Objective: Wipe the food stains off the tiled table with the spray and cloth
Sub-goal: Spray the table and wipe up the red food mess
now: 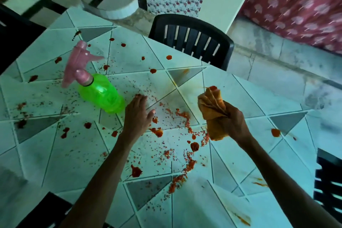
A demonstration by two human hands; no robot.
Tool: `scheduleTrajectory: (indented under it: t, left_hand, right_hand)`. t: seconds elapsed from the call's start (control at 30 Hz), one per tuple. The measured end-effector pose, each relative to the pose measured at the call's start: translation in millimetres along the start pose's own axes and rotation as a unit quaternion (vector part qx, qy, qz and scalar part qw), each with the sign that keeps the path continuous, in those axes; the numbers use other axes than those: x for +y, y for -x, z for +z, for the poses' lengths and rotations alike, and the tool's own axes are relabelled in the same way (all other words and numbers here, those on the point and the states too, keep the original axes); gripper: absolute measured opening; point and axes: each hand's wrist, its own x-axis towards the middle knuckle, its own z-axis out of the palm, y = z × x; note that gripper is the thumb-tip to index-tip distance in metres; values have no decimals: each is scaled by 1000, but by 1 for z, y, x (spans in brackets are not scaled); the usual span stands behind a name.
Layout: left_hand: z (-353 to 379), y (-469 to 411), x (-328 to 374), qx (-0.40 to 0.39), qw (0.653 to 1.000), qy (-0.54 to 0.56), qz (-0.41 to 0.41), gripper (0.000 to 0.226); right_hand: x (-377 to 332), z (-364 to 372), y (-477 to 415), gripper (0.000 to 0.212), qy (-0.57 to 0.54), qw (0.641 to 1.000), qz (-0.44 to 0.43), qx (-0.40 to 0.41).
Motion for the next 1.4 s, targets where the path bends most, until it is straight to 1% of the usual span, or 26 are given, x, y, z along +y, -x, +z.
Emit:
scheduleTrajectory:
  t: [0.1, 0.2, 0.23, 0.33, 0.4, 0.5, 0.6, 0.77, 0.83, 0.9, 1.03, 1.1, 1.17, 1.2, 1.27, 1.33, 1.4]
  left_hand:
    - [-1, 2, -1, 4, 1000, 2, 10, 64]
    - [-1, 4, -2, -1, 1000, -4, 14, 67]
    - [-1, 4, -3, -4, 1000, -3, 13, 67]
    - [-1, 5, -3, -9, 1000, 2, 10, 67]
    - [-3, 6, -2, -12, 1000, 2, 7, 66]
    - [-6, 7, -2, -12, 1000, 10, 2, 62]
    - [-8, 8, -4, -5, 1000, 15, 13, 55]
    - [-7, 7, -3, -1, 1000, 14, 19, 52]
    - [-7, 6, -3, -1, 1000, 17, 16, 53]
    - [-7, 6, -3, -5, 1000, 18, 14, 53]
    - [-6, 8, -2, 0, 1000, 25, 16, 48]
    - [-7, 9, -1, 4, 999, 34, 14, 48]
    - [-7, 11, 0, 9, 999, 41, 12, 49]
    - [-7, 12, 1, 10, 999, 41, 10, 50]
    - [-7, 14, 2, 7, 999, 36, 8, 52]
    - [-7, 16, 2, 3, 999, 32, 7, 53]
    - [-7, 19, 3, 0, 1000, 30, 4, 54]
  right_hand:
    - [29, -16, 34, 25, 25, 996, 76, 41]
    - [51, -11, 52, 26, 51, 987, 137, 72]
    - [54, -4, 54, 28, 45, 984, 154, 72]
    - [48, 29, 48, 46, -11, 980, 190, 56]
    - [37, 57, 38, 45, -44, 982, 179, 41]
    - [7, 99, 19, 40, -88, 988, 125, 12]
    - [-33, 133, -4, 43, -116, 989, 87, -25]
    - [-79, 161, -30, 46, -144, 982, 64, -108]
    - [-85, 159, -33, 45, -142, 980, 62, -127]
    - [-82, 145, -29, 42, -153, 979, 62, -121]
    - [-57, 98, 0, 30, -196, 975, 65, -86]
    - [-41, 70, 21, 27, -208, 973, 71, -67]
    - [-24, 43, 40, 24, -179, 981, 69, -29]
    - [-16, 31, 48, 24, -159, 985, 70, -4]
    - [-3, 15, 55, 32, -146, 985, 88, 39]
    - [6, 11, 50, 37, -151, 980, 114, 57]
    - [9, 17, 35, 42, -141, 979, 135, 53]
